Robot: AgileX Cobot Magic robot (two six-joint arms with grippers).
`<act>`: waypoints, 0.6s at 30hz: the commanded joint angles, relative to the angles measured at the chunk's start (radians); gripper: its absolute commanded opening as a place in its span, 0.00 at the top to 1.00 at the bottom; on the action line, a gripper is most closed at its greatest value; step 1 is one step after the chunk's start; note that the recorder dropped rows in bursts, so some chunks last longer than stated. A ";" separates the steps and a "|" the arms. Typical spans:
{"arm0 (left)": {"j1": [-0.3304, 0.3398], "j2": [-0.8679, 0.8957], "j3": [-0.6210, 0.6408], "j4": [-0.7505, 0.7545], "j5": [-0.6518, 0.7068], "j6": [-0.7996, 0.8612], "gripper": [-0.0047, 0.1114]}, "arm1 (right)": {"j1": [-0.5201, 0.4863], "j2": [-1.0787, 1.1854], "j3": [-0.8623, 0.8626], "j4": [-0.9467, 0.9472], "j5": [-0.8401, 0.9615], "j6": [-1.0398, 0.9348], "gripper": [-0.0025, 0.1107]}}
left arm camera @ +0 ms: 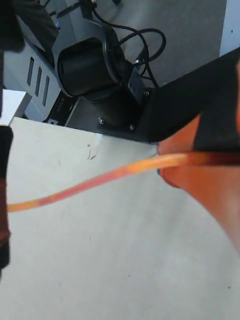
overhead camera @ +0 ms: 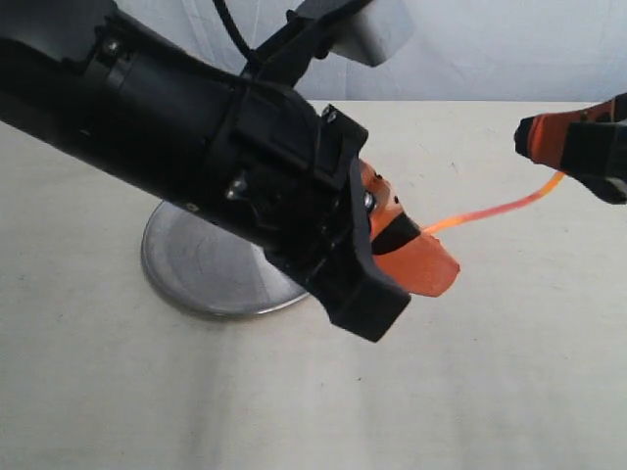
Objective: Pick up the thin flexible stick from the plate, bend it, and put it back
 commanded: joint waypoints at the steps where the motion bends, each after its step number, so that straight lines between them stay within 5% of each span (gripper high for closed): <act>1: -0.001 -0.003 0.002 0.034 -0.112 0.014 0.96 | -0.004 0.016 -0.004 0.020 0.074 -0.013 0.98; 6: -0.001 -0.003 0.002 0.251 -0.211 -0.172 0.96 | -0.004 -0.022 -0.004 0.076 0.182 -0.051 0.98; 11: -0.001 0.028 0.017 0.653 -0.129 -0.483 0.96 | -0.004 -0.102 -0.004 0.303 0.174 -0.180 0.98; 15: -0.001 0.045 0.058 0.487 -0.060 -0.405 0.96 | -0.004 -0.126 -0.004 0.301 0.010 -0.197 0.98; 18: -0.001 0.047 0.063 0.243 0.053 -0.194 0.96 | -0.004 -0.124 -0.004 0.219 -0.131 -0.197 0.98</act>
